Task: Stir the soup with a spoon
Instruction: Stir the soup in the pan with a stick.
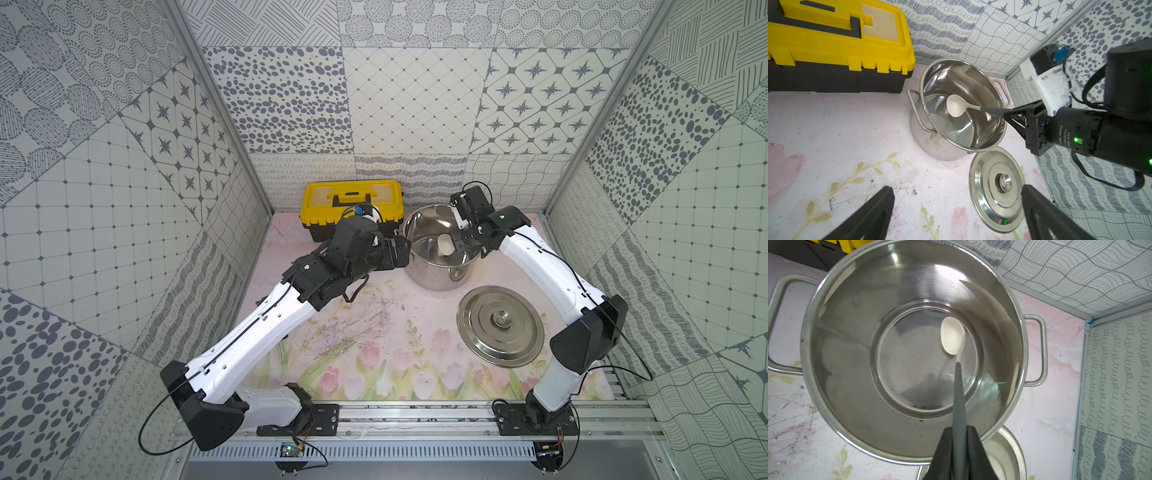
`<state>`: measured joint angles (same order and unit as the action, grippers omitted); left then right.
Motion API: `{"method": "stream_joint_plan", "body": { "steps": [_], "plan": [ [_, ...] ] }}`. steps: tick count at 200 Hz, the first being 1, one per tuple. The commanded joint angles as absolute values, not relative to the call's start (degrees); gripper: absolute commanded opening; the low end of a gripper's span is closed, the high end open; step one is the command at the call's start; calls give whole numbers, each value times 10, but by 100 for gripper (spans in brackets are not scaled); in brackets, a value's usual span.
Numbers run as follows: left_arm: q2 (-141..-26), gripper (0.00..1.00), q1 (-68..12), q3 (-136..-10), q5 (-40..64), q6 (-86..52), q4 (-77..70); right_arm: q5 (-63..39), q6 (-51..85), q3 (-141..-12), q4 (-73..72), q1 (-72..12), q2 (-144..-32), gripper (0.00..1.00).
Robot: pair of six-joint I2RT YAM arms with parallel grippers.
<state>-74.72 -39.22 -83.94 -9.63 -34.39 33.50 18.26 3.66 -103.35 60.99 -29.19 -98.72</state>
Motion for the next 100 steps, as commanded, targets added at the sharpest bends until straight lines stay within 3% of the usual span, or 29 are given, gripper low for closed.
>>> {"method": "stream_joint_plan", "body": {
  "steps": [1,50,100],
  "plan": [
    [-763,99,-395,-849,-50,-333,284,188,32,-1003,588,-290,-929,0],
    [-780,100,-416,-850,-38,-328,266,164,63,-936,589,-296,-865,0],
    [-783,100,-427,-845,-21,-311,270,150,87,-937,588,-330,-868,0]
  ]
}}
